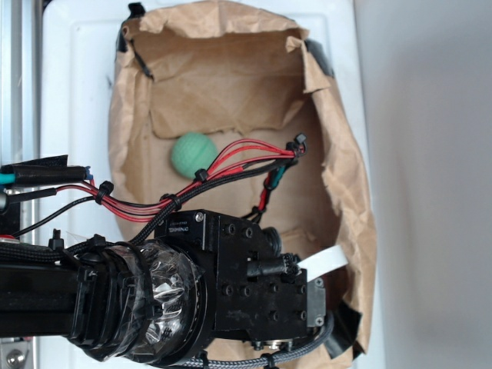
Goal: Grab the pink bunny.
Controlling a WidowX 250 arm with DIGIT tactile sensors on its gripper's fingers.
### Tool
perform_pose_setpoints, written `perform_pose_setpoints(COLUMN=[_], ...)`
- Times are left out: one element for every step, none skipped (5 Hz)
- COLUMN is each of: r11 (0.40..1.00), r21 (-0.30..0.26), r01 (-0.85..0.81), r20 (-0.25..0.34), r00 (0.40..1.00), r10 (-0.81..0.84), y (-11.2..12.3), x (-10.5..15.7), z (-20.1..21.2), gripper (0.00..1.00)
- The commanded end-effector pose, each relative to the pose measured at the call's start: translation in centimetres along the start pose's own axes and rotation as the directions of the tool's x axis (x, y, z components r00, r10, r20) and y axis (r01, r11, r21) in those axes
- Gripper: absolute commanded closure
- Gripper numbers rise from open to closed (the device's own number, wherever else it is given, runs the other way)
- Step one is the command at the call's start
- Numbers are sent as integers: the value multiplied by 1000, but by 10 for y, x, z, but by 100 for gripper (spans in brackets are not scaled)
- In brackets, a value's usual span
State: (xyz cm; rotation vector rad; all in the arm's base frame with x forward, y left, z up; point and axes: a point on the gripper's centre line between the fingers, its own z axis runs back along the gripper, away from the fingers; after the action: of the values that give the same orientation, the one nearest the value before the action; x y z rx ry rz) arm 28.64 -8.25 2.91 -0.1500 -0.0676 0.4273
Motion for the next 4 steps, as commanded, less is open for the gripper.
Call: perform_pose_setpoints(r11=[999, 996, 986, 986], r21=[-47, -76, -85, -79], r01=[1, -53, -141, -150], r20=[13, 20, 18, 53], r00=[1000, 998, 990, 987], r10=[0, 55, 143, 155], y=[-6, 2, 18, 31], x=[4, 19, 38, 48], z=[17, 40, 63, 75], gripper=[100, 100, 100, 100])
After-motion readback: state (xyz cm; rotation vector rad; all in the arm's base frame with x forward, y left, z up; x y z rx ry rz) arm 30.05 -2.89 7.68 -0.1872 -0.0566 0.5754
